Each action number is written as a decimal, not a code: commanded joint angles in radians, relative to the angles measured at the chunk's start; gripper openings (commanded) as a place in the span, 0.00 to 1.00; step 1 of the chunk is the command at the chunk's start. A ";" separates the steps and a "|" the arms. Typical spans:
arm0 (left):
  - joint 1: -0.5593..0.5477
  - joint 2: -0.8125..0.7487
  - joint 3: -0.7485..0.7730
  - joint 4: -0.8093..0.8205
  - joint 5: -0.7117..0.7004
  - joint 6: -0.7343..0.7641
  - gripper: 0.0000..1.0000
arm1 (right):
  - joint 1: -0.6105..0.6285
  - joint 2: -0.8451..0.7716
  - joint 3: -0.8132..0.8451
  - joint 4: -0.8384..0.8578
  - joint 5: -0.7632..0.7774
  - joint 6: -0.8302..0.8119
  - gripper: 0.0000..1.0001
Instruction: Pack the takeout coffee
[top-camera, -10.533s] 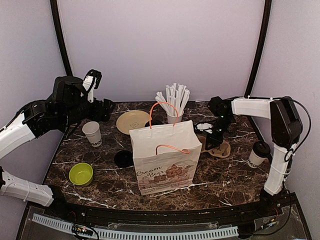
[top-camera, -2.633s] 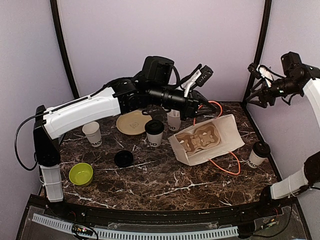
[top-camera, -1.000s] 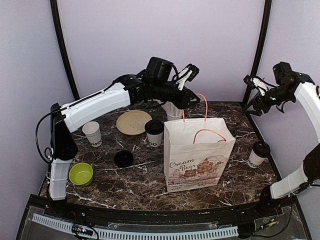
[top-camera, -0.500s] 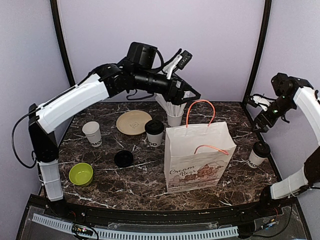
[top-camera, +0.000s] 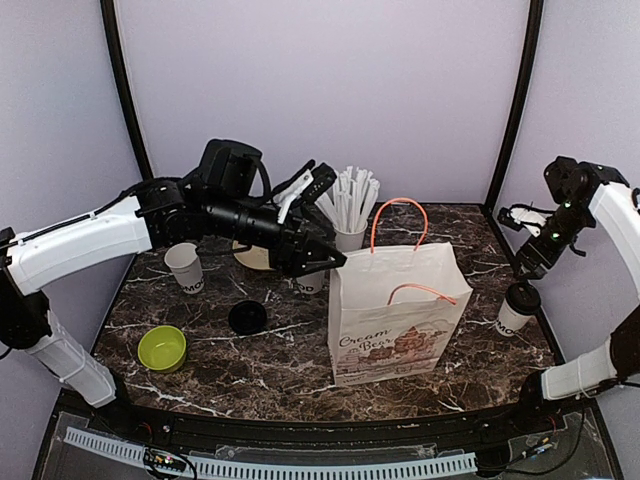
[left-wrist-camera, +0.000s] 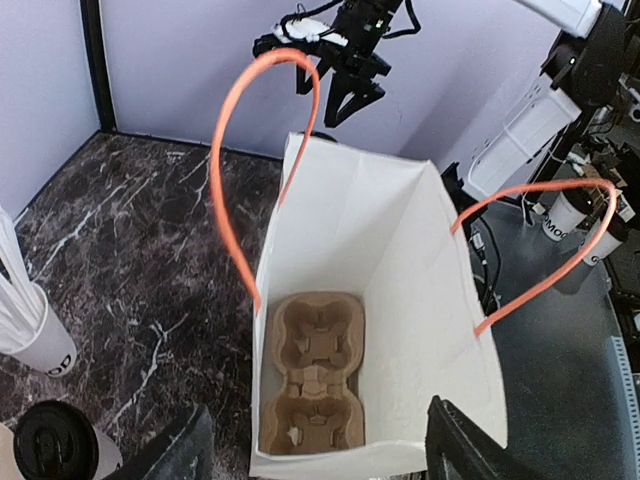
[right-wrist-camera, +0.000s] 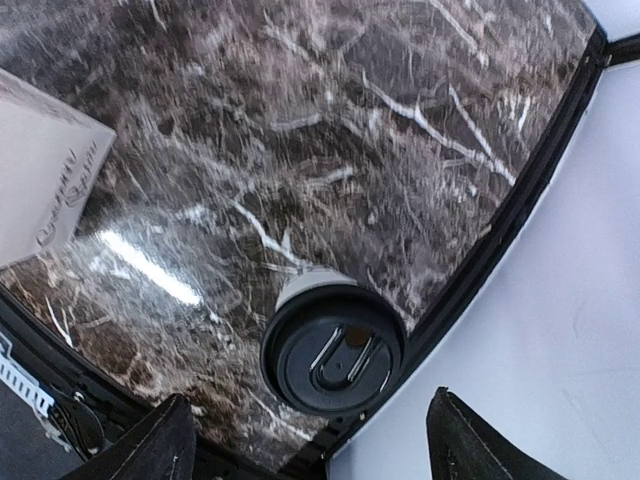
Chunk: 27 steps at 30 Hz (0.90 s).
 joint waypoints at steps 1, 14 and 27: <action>-0.006 -0.132 -0.145 0.192 -0.032 0.029 0.76 | -0.010 -0.010 -0.076 -0.003 0.089 0.000 0.84; -0.009 -0.153 -0.172 0.192 -0.063 0.052 0.77 | -0.030 0.077 -0.152 0.071 0.167 0.051 0.92; -0.010 -0.132 -0.172 0.183 -0.057 0.058 0.77 | -0.096 0.138 -0.159 0.103 0.108 0.024 0.90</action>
